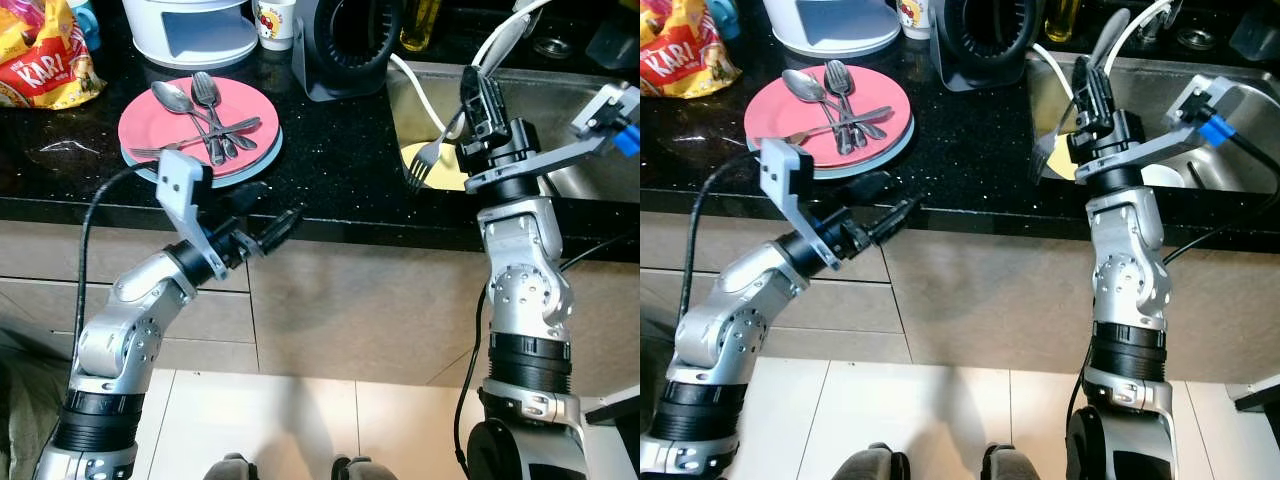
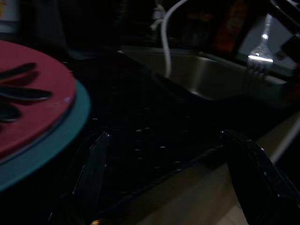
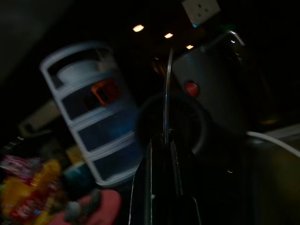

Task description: Kitchen organization

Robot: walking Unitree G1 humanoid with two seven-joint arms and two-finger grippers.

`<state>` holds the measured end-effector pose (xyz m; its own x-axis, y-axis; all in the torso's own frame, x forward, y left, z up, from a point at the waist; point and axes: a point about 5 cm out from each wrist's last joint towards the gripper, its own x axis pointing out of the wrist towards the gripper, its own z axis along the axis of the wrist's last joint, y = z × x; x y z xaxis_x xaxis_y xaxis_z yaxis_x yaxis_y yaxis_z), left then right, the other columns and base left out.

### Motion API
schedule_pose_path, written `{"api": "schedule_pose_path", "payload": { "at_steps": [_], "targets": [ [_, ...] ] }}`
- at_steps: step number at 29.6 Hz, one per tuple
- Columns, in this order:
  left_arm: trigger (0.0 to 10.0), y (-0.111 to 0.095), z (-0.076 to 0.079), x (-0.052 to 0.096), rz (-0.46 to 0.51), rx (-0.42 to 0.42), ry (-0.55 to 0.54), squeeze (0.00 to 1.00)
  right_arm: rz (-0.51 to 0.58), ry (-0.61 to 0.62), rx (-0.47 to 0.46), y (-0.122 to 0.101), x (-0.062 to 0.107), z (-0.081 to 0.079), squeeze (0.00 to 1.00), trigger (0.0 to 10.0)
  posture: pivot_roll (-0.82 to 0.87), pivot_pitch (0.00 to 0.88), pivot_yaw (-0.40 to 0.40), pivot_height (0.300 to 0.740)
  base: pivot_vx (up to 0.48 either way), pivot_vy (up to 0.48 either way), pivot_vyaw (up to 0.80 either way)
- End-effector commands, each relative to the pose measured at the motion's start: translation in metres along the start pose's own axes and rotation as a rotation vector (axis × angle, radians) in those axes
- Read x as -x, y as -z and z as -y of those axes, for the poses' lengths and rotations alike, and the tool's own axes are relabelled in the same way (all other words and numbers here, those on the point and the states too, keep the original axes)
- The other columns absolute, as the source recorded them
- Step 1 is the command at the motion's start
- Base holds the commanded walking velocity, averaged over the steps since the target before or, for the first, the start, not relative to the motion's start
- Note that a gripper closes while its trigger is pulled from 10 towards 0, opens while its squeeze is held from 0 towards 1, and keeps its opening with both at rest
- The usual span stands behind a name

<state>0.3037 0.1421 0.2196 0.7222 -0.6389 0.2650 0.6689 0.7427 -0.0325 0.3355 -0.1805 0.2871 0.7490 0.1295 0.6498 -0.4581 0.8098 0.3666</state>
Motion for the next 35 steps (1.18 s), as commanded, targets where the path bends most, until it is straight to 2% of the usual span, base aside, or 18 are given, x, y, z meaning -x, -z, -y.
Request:
{"api": "schedule_pose_path", "payload": {
  "at_steps": [1,9,12,17,19,22,26,29,35],
  "targets": [
    [10.0,0.006,0.002,0.001,-0.004,-0.001,-0.017,0.00,-0.017,0.010,0.024,0.005,0.000,0.000,0.00,10.0,0.12,0.117,0.002,0.740,0.000,-0.277,0.00],
    [10.0,0.007,0.013,-0.005,0.006,-0.034,-0.004,0.00,-0.058,-0.016,0.028,0.023,-0.001,-0.013,0.00,10.0,0.13,0.107,-0.003,0.740,0.000,-0.370,0.00],
    [10.0,-0.002,0.012,-0.007,0.027,-0.065,0.004,0.00,-0.073,-0.027,0.036,0.027,-0.002,-0.016,0.00,10.0,0.13,0.102,-0.009,0.740,0.000,-0.401,0.00],
    [10.0,-0.039,0.002,-0.011,0.126,-0.130,-0.013,0.00,-0.088,-0.043,0.043,0.032,-0.003,-0.022,0.00,10.0,0.13,0.094,-0.011,0.740,0.000,-0.376,0.00],
    [10.0,-0.041,0.002,-0.011,0.131,-0.134,-0.013,0.00,-0.090,-0.043,0.044,0.032,-0.003,-0.022,0.00,10.0,0.13,0.094,-0.011,0.740,0.000,-0.270,0.00],
    [10.0,-0.056,0.003,-0.014,0.180,-0.153,-0.005,0.00,-0.095,-0.043,0.053,0.033,-0.003,-0.023,0.00,10.0,0.13,0.098,-0.012,0.740,0.000,0.000,0.00],
    [10.0,-0.058,0.003,-0.014,0.189,-0.155,-0.003,0.00,-0.096,-0.042,0.056,0.033,-0.003,-0.023,0.00,10.0,0.13,0.098,-0.012,0.740,0.000,0.000,0.00],
    [10.0,-0.061,0.005,-0.015,0.200,-0.165,0.002,0.00,-0.116,-0.039,0.126,0.036,-0.006,-0.025,0.00,10.0,0.13,0.105,-0.021,0.740,0.000,0.000,0.00],
    [10.0,-0.057,0.008,-0.017,0.192,-0.160,0.001,0.00,-0.136,-0.041,0.179,0.039,-0.013,-0.027,0.00,10.0,0.13,0.109,-0.030,0.740,0.000,0.000,0.00]
  ]
}}
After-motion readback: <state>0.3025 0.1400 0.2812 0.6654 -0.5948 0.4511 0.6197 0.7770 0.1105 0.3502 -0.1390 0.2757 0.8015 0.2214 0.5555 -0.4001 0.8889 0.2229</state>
